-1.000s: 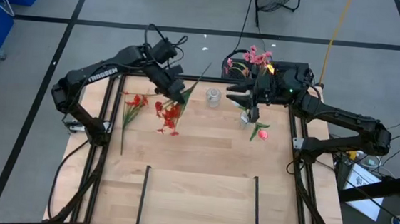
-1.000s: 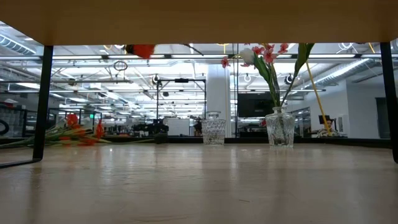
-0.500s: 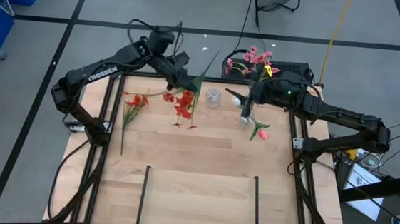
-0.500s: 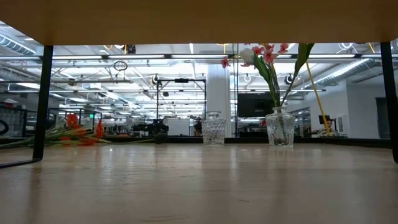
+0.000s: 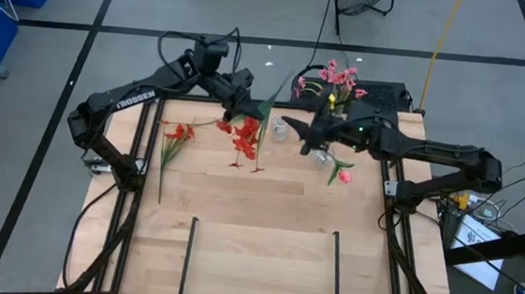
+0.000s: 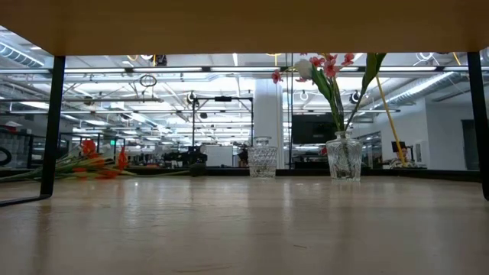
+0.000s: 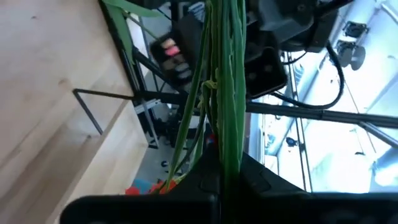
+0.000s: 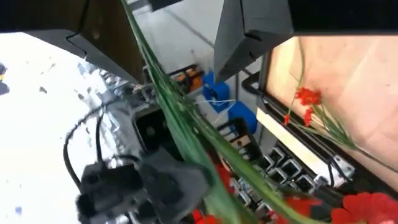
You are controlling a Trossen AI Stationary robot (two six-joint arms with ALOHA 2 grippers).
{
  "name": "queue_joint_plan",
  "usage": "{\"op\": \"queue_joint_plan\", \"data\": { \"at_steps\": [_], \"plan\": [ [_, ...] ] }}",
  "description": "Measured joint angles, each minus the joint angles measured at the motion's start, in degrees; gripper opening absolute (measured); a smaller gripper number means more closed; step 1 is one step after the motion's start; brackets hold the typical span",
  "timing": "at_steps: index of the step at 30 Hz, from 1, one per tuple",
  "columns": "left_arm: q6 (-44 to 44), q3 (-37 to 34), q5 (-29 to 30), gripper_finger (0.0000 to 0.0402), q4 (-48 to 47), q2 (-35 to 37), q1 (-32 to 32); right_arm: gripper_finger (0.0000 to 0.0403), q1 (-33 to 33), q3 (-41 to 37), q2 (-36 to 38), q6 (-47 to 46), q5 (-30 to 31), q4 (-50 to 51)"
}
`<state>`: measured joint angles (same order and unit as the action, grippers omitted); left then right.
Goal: Pick and place flowers into a vace then onto a shelf
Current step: Put the right red flowers into the left transparent vase
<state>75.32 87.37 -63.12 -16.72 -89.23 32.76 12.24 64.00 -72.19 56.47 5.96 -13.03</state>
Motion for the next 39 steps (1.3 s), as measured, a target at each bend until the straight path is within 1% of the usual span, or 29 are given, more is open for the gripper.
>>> {"op": "queue_joint_plan", "data": {
  "at_steps": [2, 6, 10, 14, 17, 23, 27, 29, 34, 39],
  "plan": [
    [0.4, 0.0, 0.0, 0.0008, 0.7, 0.0, -0.4, 0.0191, -0.8, 0.0, -1.4, 2.6, 0.5, -1.7],
    [1.4, 0.0, 0.0, 0.002, 0.5, 0.0, -1.2, 0.0186, -2.8, 0.0, -4.1, 4.4, 6.0, -7.2],
    [1.3, 0.0, 0.0, 0.001, 0.6, 0.0, -2.0, 0.0183, -3.8, 0.0, -6.0, 8.9, 6.0, -12.0],
    [1.3, 0.0, 0.1, 0.0012, 0.2, 0.0, -2.1, 0.0183, -3.7, 0.0, -7.9, 9.4, 6.0, -11.3],
    [1.3, 0.0, -0.3, 0.0021, 0.6, 0.0, -2.1, 0.0183, -3.7, 0.0, -8.4, 9.8, 6.2, -13.8],
    [1.1, 0.0, -1.1, 0.0008, 0.6, 0.0, -2.5, 0.0183, -3.7, 0.0, -8.4, 9.9, 6.0, -15.8],
    [1.2, 0.0, -1.4, 0.0021, 0.6, 0.0, -2.5, 0.0181, -3.7, 0.0, -8.4, 8.5, 6.0, -15.8],
    [2.0, 0.0, -1.4, 0.0022, 0.7, 0.0, -2.5, 0.0174, -3.7, 0.0, -8.4, 7.3, 6.0, -15.5],
    [2.0, 0.0, -1.3, 0.0008, 0.8, 0.0, -2.5, 0.0143, -3.7, 0.0, -8.4, 7.0, 6.0, -15.7],
    [2.4, 0.0, -1.5, 0.0025, 1.4, -0.7, -2.9, 0.0107, -3.7, 0.0, -8.4, 6.4, 6.0, -15.4]
  ]
}}
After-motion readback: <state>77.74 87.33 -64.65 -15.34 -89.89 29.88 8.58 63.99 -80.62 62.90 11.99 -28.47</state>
